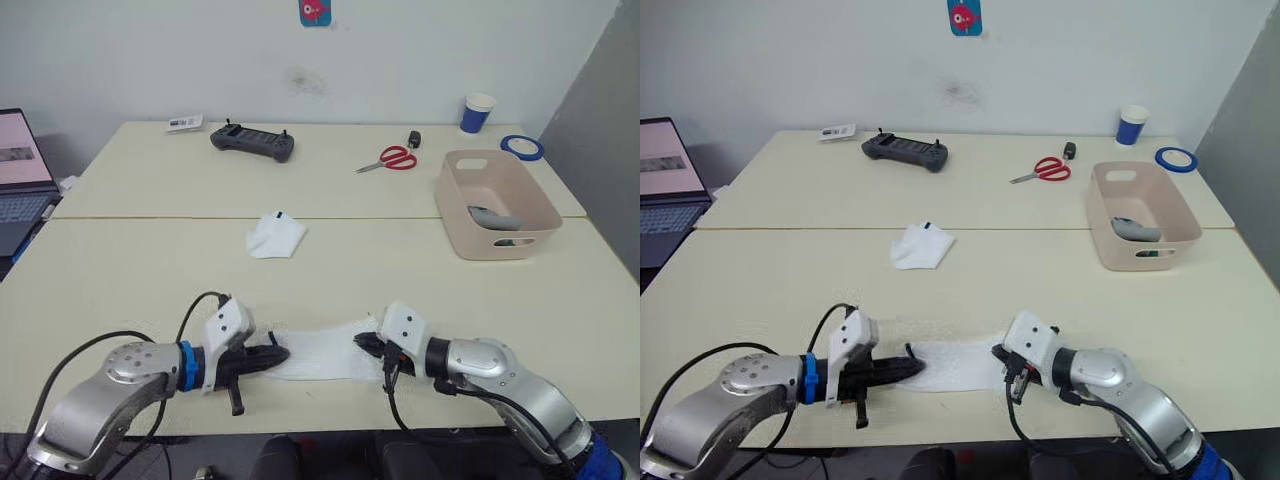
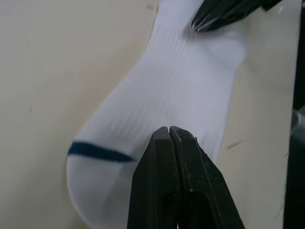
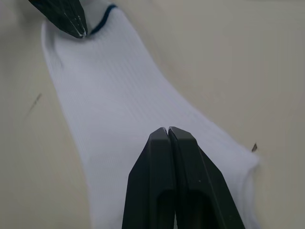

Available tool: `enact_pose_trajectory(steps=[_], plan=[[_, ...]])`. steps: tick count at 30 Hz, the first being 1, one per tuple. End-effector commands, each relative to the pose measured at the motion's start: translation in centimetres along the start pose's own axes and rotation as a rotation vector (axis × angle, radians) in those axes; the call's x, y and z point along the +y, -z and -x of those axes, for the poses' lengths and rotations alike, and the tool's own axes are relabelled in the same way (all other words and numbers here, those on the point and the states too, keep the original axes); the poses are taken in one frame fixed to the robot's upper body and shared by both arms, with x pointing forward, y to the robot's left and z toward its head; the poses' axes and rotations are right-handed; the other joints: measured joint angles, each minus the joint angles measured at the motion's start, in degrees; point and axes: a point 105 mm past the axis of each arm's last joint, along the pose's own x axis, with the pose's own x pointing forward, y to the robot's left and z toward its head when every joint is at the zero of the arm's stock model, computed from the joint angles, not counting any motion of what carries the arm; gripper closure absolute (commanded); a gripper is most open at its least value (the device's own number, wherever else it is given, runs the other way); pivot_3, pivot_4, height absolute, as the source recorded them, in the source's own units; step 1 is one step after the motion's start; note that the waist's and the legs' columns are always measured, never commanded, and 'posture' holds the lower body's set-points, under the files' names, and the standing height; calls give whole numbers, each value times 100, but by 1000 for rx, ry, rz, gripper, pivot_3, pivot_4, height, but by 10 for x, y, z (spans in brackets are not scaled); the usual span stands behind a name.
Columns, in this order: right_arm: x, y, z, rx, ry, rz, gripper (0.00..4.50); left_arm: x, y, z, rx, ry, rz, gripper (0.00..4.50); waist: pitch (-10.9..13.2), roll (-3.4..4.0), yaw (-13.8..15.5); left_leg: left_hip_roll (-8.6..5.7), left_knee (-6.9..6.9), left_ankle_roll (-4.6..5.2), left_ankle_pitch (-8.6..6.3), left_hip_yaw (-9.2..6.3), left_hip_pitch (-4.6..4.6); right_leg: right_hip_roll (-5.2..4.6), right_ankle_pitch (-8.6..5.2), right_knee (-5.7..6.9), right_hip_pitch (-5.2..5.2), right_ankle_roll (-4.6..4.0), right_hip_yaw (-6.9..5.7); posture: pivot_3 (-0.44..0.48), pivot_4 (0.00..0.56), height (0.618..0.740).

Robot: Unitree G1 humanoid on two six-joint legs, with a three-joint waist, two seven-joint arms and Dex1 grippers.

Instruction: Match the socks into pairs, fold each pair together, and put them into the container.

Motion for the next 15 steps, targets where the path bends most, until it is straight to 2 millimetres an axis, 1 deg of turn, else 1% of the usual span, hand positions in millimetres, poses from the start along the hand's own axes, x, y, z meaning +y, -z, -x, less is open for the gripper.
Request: enact_pose_trajectory(steps=[1, 5, 7, 9, 12, 14, 15], plan=[[-3, 7, 13, 28, 22, 6, 4489, 8, 16, 1, 57, -54, -1, 4500, -2, -2, 9, -1, 0, 0, 0, 1, 0, -2, 0, -2, 2, 1, -1, 0, 150, 740], [-4, 25, 30, 93, 41, -13, 4489, 10, 30, 2, 93, -73, 7, 4500, -9, -2, 12, -6, 5, 0, 0, 8, 9, -9, -8, -3, 10, -10, 6, 0, 150, 740], [-5, 25, 36, 86, 51, -11, 4489, 8, 29, 2, 74, -67, 1, 4500, -20, -3, 12, -6, 6, 0, 0, 9, 14, -11, -9, -2, 13, -13, 7, 0, 150, 740], [-5, 17, 40, 38, 49, -16, 4489, 6, 21, 2, 28, -58, -5, 4500, -22, -1, 3, -6, 7, 0, 0, 11, 22, -11, -8, -1, 14, -14, 9, 0, 150, 740], [-5, -3, 42, -60, 45, -40, 4489, 9, -4, 7, -103, -67, 11, 4500, -22, -2, 3, -5, 8, 0, 0, 14, 18, -11, -6, 1, 17, -12, 9, 0, 150, 740], [-7, -18, 43, -126, 46, -47, 4489, 17, -22, 15, -197, -103, 43, 4500, -16, -5, 8, -4, 10, 0, 0, 9, 9, -8, -3, 2, 12, -6, 4, 0, 150, 740], [-9, -24, 44, -149, 50, -55, 4489, 24, -31, 20, -242, -133, 77, 4500, -15, -7, 10, -3, 12, 0, 0, 6, 5, -6, 7, 3, 9, 11, 1, 0, 150, 740]])
